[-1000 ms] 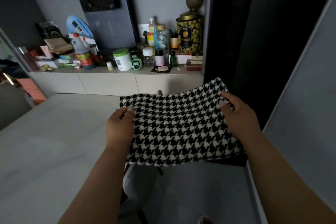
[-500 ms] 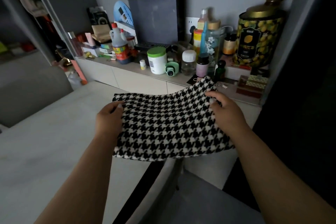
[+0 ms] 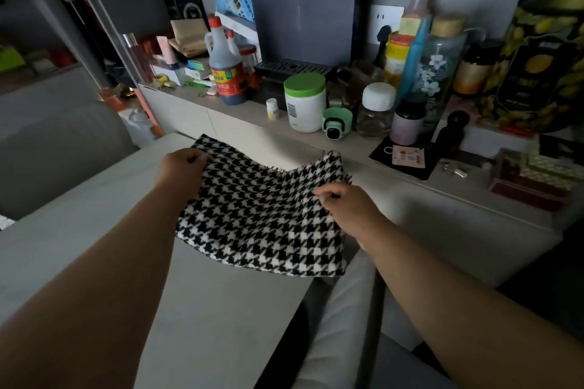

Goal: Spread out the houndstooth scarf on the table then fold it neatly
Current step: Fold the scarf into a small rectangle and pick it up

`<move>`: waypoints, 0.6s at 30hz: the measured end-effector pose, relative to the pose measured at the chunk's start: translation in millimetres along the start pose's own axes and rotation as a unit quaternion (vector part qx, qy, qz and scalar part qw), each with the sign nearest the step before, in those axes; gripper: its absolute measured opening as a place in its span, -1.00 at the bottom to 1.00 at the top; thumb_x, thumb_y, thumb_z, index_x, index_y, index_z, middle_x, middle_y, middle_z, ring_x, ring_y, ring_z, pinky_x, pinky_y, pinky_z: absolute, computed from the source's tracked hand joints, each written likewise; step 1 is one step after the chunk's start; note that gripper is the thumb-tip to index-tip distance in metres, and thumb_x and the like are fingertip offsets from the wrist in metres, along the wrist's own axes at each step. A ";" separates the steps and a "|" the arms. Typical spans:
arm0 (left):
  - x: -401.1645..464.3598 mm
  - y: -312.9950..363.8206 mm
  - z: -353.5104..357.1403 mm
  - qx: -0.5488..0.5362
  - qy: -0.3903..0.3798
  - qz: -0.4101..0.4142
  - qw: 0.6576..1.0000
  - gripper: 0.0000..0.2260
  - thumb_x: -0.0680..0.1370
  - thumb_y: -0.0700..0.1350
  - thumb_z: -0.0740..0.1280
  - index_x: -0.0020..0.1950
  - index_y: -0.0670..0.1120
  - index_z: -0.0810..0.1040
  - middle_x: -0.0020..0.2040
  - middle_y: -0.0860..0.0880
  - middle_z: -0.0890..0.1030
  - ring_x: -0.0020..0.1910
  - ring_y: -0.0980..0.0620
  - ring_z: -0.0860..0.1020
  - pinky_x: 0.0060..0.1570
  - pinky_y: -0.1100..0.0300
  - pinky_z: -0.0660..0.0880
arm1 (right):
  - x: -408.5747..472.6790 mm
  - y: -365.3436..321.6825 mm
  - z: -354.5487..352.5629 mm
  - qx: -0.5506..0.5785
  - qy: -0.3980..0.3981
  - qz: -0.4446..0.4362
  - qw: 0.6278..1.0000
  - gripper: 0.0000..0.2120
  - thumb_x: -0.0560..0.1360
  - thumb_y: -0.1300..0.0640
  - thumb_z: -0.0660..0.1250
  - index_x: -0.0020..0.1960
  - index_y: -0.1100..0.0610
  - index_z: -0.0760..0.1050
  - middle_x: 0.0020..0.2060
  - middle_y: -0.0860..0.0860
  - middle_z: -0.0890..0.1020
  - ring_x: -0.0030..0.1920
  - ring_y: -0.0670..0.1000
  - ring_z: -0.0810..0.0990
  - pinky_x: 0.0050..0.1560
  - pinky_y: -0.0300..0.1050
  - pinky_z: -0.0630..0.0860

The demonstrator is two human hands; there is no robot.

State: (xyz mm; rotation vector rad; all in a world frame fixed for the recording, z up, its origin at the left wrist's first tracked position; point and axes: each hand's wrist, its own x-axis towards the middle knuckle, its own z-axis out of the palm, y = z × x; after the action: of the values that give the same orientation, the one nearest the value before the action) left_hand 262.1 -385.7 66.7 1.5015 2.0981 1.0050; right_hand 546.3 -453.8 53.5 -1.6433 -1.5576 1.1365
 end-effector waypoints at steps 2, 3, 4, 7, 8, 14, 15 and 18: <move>18.3 -6.5 10.2 0.020 -0.013 0.005 1.000 -0.81 0.59 -0.05 0.29 0.06 -0.07 0.66 -0.02 -0.15 0.65 -0.04 -0.18 0.59 0.09 -0.05 0.54 | 9.8 4.5 10.8 0.009 -0.040 0.039 0.998 -0.74 0.60 0.12 0.22 0.26 0.03 0.52 0.25 0.02 0.54 0.08 0.06 0.58 0.04 -0.09 0.46; 26.6 -10.4 15.7 0.032 -0.021 0.007 0.999 -0.80 0.59 -0.04 0.29 0.07 -0.07 0.66 0.00 -0.15 0.65 0.00 -0.17 0.59 0.13 -0.04 0.53 | 14.7 7.3 15.8 0.007 -0.063 0.056 0.996 -0.71 0.58 0.13 0.24 0.29 0.03 0.51 0.28 0.02 0.52 0.12 0.01 0.55 0.08 -0.17 0.39; 34.3 -14.7 21.2 0.046 -0.029 0.008 0.998 -0.80 0.59 -0.02 0.29 0.09 -0.06 0.65 0.02 -0.14 0.65 0.02 -0.16 0.58 0.14 -0.04 0.52 | 19.4 10.7 20.4 0.001 -0.085 0.070 0.994 -0.68 0.57 0.15 0.26 0.32 0.02 0.49 0.31 0.02 0.51 0.19 -0.01 0.51 0.13 -0.21 0.35; 55.2 -25.2 38.8 0.075 -0.045 0.013 0.996 -0.78 0.60 0.00 0.27 0.15 -0.02 0.64 0.14 -0.09 0.63 0.10 -0.13 0.56 0.13 0.07 0.48 | 33.5 18.5 29.8 0.017 -0.140 0.116 0.983 -0.57 0.53 0.22 0.30 0.38 0.02 0.42 0.37 0.00 0.45 0.33 -0.01 0.42 0.32 -0.18 0.33; 60.8 -27.9 45.7 0.087 -0.049 0.016 0.995 -0.77 0.60 0.00 0.27 0.16 -0.02 0.63 0.18 -0.07 0.62 0.13 -0.12 0.55 0.10 0.12 0.44 | 39.0 21.7 32.6 0.020 -0.157 0.128 0.979 -0.54 0.53 0.23 0.31 0.41 0.02 0.39 0.39 0.00 0.43 0.36 0.00 0.40 0.37 -0.13 0.32; 85.8 -54.1 82.5 0.140 -0.077 0.011 0.987 -0.73 0.63 0.01 0.18 0.29 0.14 0.54 0.29 -0.04 0.56 0.23 -0.15 0.50 0.25 0.01 0.41 | 65.1 34.2 42.7 -0.076 -0.260 0.181 0.945 -0.42 0.54 0.03 0.31 0.50 -0.05 0.19 0.50 -0.02 0.23 0.46 0.06 0.26 0.37 -0.10 0.33; 86.8 -58.9 87.3 0.160 -0.089 0.010 0.983 -0.69 0.63 0.00 0.15 0.35 0.16 0.47 0.33 -0.04 0.52 0.29 -0.16 0.46 0.32 -0.05 0.35 | 67.9 33.0 40.8 -0.128 -0.274 0.177 0.937 -0.42 0.56 -0.02 0.28 0.52 -0.02 0.16 0.51 0.01 0.19 0.47 0.07 0.24 0.37 -0.11 0.32; 71.9 -69.6 98.1 0.234 -0.106 0.013 0.966 -0.60 0.65 0.06 0.05 0.50 0.20 0.21 0.55 -0.02 0.18 0.52 -0.09 0.12 0.49 -0.16 -0.01 | 76.7 26.0 35.5 -0.311 -0.266 0.109 0.906 -0.47 0.60 -0.09 0.15 0.48 0.15 0.24 0.46 0.12 0.30 0.41 0.10 0.33 0.33 -0.12 0.31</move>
State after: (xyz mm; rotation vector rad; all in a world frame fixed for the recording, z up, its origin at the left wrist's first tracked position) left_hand 254.4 -298.7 -42.8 1.7624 2.2570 0.3375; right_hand 523.1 -386.5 0.9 -2.0633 -2.3105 1.3769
